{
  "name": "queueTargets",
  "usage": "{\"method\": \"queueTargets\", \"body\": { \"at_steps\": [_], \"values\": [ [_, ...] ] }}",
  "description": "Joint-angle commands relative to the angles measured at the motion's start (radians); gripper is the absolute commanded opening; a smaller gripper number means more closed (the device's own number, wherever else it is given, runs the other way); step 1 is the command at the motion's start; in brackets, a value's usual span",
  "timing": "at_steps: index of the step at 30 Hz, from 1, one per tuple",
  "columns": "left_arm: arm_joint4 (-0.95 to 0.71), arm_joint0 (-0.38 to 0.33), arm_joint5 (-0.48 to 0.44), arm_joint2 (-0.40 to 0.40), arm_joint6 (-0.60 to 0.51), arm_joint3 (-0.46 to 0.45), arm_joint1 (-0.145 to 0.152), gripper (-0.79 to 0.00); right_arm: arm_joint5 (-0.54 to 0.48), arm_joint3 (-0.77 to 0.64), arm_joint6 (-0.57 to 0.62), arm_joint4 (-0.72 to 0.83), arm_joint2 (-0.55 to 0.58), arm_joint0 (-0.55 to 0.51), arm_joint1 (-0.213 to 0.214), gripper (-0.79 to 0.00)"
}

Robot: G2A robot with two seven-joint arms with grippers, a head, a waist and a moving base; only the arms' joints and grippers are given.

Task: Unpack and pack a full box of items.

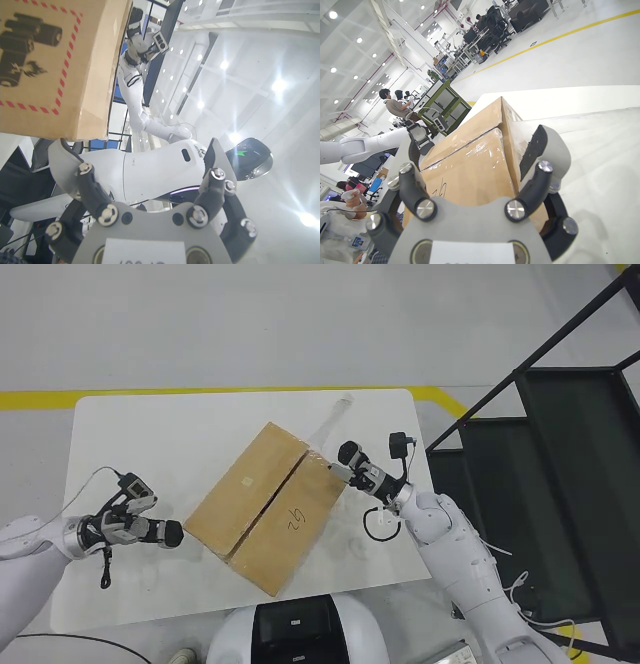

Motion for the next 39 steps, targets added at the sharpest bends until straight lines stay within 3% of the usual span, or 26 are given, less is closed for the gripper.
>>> {"method": "queueTargets", "body": {
  "at_steps": [1,5,8,13,18,25,33,39],
  "values": [
    [-0.018,-0.022,0.000,0.001,0.000,0.051,-0.016,0.000,0.000,0.000,0.000,0.000,0.000,0.000,0.000,0.000],
    [-0.050,-0.057,-0.001,-0.001,0.001,0.120,-0.050,0.000,0.000,0.000,0.000,0.000,0.000,0.000,0.000,0.000],
    [-0.023,-0.076,-0.038,-0.006,0.077,0.174,-0.066,0.000,0.000,0.000,0.000,0.000,0.000,0.000,0.000,0.000],
    [0.140,-0.066,-0.090,-0.026,0.137,0.184,-0.054,0.000,0.000,0.000,0.000,0.000,0.000,0.000,0.000,0.000],
    [0.268,0.017,-0.109,-0.061,0.129,0.081,-0.022,0.000,0.000,0.000,0.000,0.000,0.000,0.000,0.000,0.000],
    [0.304,0.114,-0.090,-0.112,0.090,-0.116,0.003,0.000,0.000,0.000,0.000,0.000,0.000,0.000,0.000,0.000],
    [0.236,0.105,-0.043,-0.125,0.048,-0.135,-0.018,0.000,0.000,0.000,0.000,0.000,0.000,0.000,0.000,0.000],
    [0.173,0.039,0.016,-0.103,0.053,-0.076,-0.059,0.000,0.000,0.000,0.000,0.000,0.000,0.000,0.000,0.000]
  ]
}}
